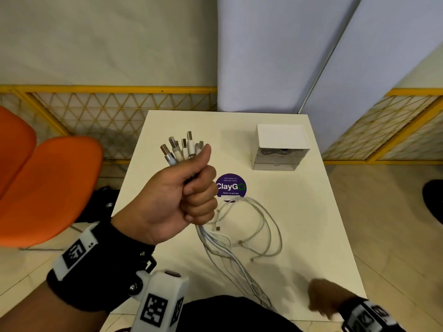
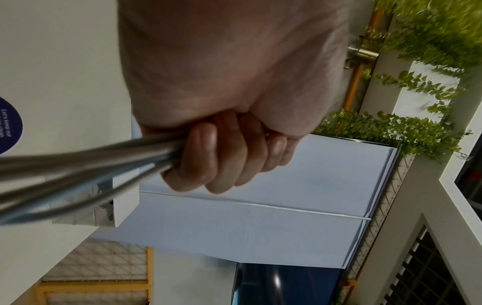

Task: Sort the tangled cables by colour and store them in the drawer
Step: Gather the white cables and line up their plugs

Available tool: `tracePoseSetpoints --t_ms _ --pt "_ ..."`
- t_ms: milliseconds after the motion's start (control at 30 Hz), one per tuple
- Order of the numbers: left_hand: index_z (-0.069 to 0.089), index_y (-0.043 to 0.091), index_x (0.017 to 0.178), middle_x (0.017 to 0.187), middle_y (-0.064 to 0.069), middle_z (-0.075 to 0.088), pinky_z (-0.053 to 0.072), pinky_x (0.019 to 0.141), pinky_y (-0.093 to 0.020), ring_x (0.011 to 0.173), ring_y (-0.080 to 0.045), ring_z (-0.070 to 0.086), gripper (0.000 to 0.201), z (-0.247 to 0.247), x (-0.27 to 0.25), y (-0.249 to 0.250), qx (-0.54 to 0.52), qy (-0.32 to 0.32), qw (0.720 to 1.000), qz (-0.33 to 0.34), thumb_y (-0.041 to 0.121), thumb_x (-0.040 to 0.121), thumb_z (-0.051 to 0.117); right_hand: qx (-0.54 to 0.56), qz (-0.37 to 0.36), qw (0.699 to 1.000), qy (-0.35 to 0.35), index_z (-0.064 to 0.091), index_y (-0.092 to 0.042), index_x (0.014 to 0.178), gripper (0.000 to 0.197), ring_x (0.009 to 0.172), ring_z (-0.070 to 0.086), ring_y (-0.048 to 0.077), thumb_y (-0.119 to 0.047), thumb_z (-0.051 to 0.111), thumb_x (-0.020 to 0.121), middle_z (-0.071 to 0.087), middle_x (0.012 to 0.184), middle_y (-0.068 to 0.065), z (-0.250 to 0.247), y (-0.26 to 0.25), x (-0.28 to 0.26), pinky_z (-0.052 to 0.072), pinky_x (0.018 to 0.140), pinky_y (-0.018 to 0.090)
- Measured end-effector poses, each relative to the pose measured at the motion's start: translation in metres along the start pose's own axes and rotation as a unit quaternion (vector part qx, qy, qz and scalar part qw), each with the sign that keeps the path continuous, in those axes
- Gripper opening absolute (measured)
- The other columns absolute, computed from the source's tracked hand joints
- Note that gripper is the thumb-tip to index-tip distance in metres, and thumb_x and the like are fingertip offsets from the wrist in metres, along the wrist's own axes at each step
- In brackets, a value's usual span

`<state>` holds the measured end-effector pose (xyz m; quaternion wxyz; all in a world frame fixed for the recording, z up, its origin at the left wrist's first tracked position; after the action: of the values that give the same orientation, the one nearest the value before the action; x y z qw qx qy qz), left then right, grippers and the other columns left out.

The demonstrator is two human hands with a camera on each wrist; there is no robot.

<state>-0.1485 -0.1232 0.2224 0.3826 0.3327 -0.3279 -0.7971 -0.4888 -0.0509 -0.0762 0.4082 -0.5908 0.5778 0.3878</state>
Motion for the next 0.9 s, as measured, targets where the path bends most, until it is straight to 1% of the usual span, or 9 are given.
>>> tracePoseSetpoints --t_ms 67,133,267,367,567,700,767,833,900 --pt "0.034 0.019 0.048 0.049 0.002 0.011 0.012 0.045 -0.03 0.044 -0.013 0.008 0.057 0.002 0.0 0.0 -0.001 0.008 1.0 -0.001 0.053 0.091 0.05 -0.041 -0.05 0.993 0.095 0.065 -0.01 0.097 0.026 0.101 0.067 0.025 -0.032 0.055 0.088 0.072 0.103 0.009 -0.04 -0.038 0.015 0.05 0.082 0.03" --pt "0.032 0.018 0.049 0.049 0.002 0.012 0.011 0.045 -0.03 0.044 -0.013 0.008 0.056 0.003 -0.001 0.0 0.004 0.017 1.0 0.001 0.052 0.09 0.051 -0.052 -0.104 0.978 0.173 0.062 -0.016 0.102 0.026 0.114 0.058 0.026 -0.038 0.054 0.092 0.063 0.119 0.008 -0.069 -0.076 0.018 0.043 0.088 0.029" --pt "0.03 0.018 0.05 0.048 0.003 0.013 0.009 0.047 -0.032 0.044 -0.013 0.009 0.055 -0.001 -0.003 0.0 0.016 0.044 0.999 0.002 0.049 0.09 0.052 -0.021 -0.126 0.963 0.238 0.052 -0.027 0.091 0.013 0.106 0.059 0.021 -0.04 0.057 0.089 0.064 0.113 0.0 -0.093 -0.12 0.034 0.046 0.085 0.03" --pt "0.029 0.018 0.051 0.048 0.003 0.014 0.01 0.047 -0.032 0.044 -0.013 0.009 0.055 -0.006 -0.006 -0.001 0.02 0.063 0.998 0.004 0.048 0.091 0.052 -0.025 -0.127 0.96 0.249 0.058 -0.024 0.101 0.02 0.107 0.059 0.02 -0.041 0.057 0.09 0.063 0.115 -0.001 -0.094 -0.139 0.05 0.047 0.086 0.029" --pt "0.028 0.018 0.052 0.049 0.002 0.013 0.009 0.047 -0.032 0.045 -0.014 0.009 0.054 -0.019 -0.012 -0.003 0.017 0.096 0.995 0.012 0.047 0.091 0.053 -0.135 -0.121 0.954 0.238 0.057 -0.018 0.118 0.033 0.112 0.059 0.023 -0.039 0.056 0.092 0.06 0.123 0.003 -0.079 -0.153 0.066 0.047 0.092 0.034" --pt "0.028 0.018 0.053 0.05 0.002 0.013 0.009 0.047 -0.032 0.045 -0.014 0.009 0.055 -0.023 -0.01 -0.005 0.017 0.106 0.994 0.012 0.047 0.092 0.053 -0.217 -0.154 0.937 0.228 0.052 -0.014 0.124 0.036 0.116 0.055 0.026 -0.034 0.053 0.095 0.057 0.127 0.008 -0.073 -0.158 0.064 0.039 0.098 0.035" --pt "0.027 0.018 0.054 0.052 0.001 0.012 0.01 0.047 -0.031 0.046 -0.014 0.009 0.055 -0.023 -0.008 -0.006 0.019 0.113 0.993 0.011 0.046 0.094 0.053 -0.207 -0.178 0.94 0.207 0.051 -0.015 0.118 0.024 0.111 0.057 0.027 -0.027 0.049 0.097 0.059 0.124 0.008 -0.077 -0.157 0.058 0.039 0.094 0.033" --pt "0.026 0.017 0.056 0.053 0.001 0.012 0.011 0.048 -0.03 0.047 -0.014 0.009 0.054 -0.023 -0.004 -0.006 0.025 0.124 0.992 0.013 0.044 0.095 0.052 -0.167 -0.206 0.944 0.196 0.048 -0.021 0.102 0.008 0.099 0.059 0.026 -0.018 0.046 0.095 0.063 0.114 0.007 -0.089 -0.157 0.045 0.042 0.085 0.032" --pt "0.026 0.017 0.057 0.053 0.001 0.012 0.011 0.049 -0.031 0.048 -0.014 0.008 0.051 -0.024 0.0 -0.006 0.027 0.138 0.99 0.013 0.042 0.093 0.052 -0.109 -0.224 0.947 0.201 0.048 -0.022 0.095 0.009 0.089 0.055 0.022 -0.013 0.045 0.094 0.062 0.101 0.001 -0.106 -0.153 0.031 0.042 0.077 0.031"
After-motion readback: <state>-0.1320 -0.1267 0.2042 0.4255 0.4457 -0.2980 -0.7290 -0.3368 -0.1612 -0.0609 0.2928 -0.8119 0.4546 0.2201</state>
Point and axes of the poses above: each hand's wrist, its own x-axis towards the middle knuckle, its own z-axis out of the palm, y = z × x, the point moved 6 cm from there along x, towards the middle knuckle
